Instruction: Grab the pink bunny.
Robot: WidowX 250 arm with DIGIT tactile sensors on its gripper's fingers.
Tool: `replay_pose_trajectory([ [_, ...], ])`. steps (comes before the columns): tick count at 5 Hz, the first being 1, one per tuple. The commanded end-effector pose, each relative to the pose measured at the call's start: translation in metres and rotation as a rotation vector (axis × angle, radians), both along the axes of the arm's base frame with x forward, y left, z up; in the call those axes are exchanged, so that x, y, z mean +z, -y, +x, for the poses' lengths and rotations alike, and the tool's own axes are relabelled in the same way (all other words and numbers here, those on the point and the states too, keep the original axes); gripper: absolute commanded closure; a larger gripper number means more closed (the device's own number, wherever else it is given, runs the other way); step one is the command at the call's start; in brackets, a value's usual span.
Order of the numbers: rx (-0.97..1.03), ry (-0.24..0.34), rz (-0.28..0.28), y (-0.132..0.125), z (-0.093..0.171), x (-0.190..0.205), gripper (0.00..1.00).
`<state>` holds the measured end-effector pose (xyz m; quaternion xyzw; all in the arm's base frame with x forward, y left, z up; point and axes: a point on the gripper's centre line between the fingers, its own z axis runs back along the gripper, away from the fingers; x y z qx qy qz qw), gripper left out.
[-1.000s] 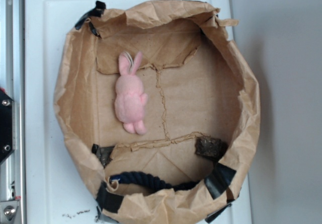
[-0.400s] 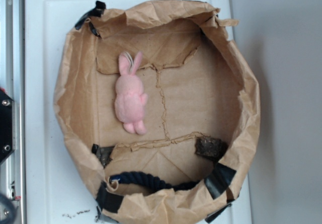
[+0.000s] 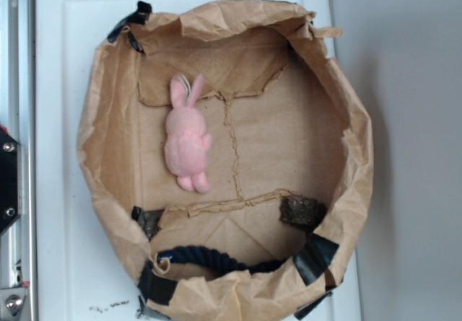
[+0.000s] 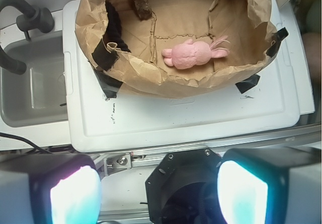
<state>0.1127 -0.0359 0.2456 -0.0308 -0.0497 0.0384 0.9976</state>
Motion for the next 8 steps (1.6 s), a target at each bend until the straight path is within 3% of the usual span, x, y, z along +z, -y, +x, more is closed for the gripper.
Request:
replay_pose_trajectory([
  [1,-0.004,0.013,0.0,0.002,0.001,0.003,0.0],
  [2,-0.004,0.013,0.0,0.002,0.001,0.003,0.0],
  [3,0.011,-0.018,-0.029,-0.01,0.028,-0.007,0.0],
  [5,-0.018,-0.038,-0.025,-0.017,0.06,-0.025,0.0],
  [6,-0.072,-0.053,-0.017,-0.036,0.11,-0.048,0.0],
  [7,-0.129,-0.066,-0.012,-0.044,0.143,-0.063,0.0],
  [8,-0.378,-0.043,0.005,-0.047,0.168,-0.077,0.0],
])
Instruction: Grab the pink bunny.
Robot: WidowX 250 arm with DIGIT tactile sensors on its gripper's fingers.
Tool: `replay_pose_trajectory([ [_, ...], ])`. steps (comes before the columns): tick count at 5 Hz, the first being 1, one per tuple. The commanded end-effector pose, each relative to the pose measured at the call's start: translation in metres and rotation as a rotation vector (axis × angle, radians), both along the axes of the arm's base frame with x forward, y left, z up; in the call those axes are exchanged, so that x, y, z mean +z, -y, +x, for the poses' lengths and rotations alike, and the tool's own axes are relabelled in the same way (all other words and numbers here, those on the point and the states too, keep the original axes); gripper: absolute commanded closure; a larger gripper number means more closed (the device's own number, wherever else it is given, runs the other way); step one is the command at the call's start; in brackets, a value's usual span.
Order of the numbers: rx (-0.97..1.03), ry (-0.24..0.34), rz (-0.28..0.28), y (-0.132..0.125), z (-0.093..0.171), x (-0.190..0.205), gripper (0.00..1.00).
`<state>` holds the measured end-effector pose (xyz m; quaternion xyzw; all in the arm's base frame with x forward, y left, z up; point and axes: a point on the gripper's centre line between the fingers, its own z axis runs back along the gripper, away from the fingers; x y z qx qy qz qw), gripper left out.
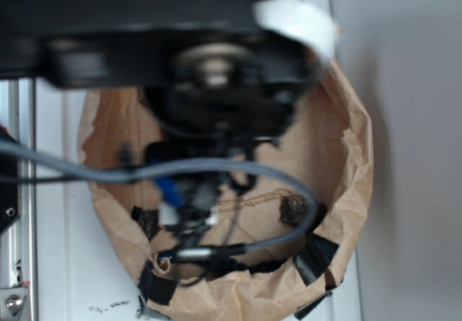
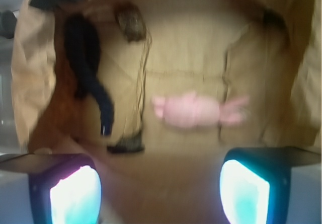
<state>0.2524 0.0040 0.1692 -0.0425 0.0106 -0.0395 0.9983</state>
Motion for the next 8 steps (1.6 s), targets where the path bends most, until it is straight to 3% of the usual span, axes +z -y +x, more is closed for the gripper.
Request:
replay_pose_trajectory([
  [1,-0.467,0.151,0.028,-0.001,0.029,-0.004,0.0],
  [2,-0.714,0.259,-0.012,0.007,0.013,0.001,0.0],
  [3,-0.958,0.298,-0.079,-0.001,0.001,-0.01,0.0],
  [4,-1.105,0.243,-0.104,-0.011,-0.002,-0.033,0.0],
  [7,-1.105,0.243,-0.104,-0.011,-0.002,-0.033,0.0],
  [8,-1.078,0.232,-0.103,-0.022,0.009,-0.056,0.0],
])
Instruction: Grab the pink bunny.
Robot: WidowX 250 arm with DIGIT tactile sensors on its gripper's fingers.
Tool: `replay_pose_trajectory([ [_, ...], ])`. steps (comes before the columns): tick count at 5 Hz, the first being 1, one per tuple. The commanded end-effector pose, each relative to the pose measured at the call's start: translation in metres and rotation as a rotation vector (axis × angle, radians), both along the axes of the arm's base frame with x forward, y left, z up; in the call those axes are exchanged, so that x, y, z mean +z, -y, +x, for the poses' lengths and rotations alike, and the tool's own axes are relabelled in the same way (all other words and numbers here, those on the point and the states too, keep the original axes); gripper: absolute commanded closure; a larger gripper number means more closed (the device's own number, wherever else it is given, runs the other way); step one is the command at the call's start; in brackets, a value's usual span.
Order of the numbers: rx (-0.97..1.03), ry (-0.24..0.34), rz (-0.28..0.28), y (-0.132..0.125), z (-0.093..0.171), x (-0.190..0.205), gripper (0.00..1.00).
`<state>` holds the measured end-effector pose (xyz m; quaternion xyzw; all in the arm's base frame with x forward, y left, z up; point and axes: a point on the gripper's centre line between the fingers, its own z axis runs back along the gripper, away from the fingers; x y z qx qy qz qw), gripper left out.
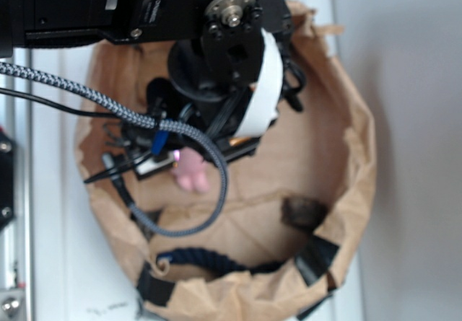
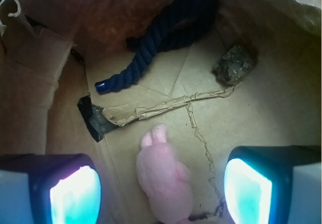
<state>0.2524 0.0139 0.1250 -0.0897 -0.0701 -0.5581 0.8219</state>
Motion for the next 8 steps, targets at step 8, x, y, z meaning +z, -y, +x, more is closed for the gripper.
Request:
replay_pose_trajectory([
  [8,0.064,-0.051,0.124,0.004,-0.007,-0.096,0.0],
])
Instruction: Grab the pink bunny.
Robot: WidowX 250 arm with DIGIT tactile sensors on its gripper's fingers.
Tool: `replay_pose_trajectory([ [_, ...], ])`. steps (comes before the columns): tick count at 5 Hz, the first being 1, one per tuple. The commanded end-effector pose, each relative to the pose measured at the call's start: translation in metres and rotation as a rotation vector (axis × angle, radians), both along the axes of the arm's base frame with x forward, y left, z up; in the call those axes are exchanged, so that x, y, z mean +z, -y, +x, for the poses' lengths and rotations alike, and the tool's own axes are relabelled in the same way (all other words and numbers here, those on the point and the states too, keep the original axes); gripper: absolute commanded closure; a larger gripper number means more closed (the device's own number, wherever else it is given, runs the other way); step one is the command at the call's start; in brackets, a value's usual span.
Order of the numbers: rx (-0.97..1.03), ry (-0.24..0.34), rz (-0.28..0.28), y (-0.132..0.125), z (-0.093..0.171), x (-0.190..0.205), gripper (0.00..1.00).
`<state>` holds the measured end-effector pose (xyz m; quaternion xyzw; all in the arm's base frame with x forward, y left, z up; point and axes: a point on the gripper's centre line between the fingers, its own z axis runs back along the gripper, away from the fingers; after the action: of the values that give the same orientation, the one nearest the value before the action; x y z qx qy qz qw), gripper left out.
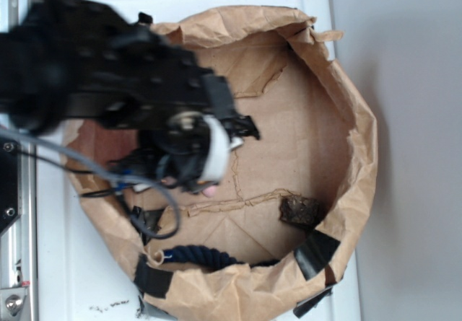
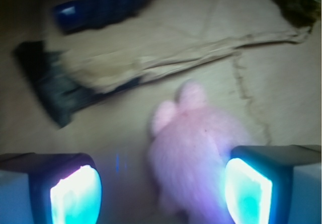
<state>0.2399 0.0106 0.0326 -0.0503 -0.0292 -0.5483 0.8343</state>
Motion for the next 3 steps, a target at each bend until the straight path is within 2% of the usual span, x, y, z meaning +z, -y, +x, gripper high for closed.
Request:
replay_pose_trajectory([
  [1,0.059,-0.039,0.003,-0.002,0.007,-0.007,1.0],
  [3,0.073,-0.008,0.001,-0.007,0.01,0.004,1.0],
])
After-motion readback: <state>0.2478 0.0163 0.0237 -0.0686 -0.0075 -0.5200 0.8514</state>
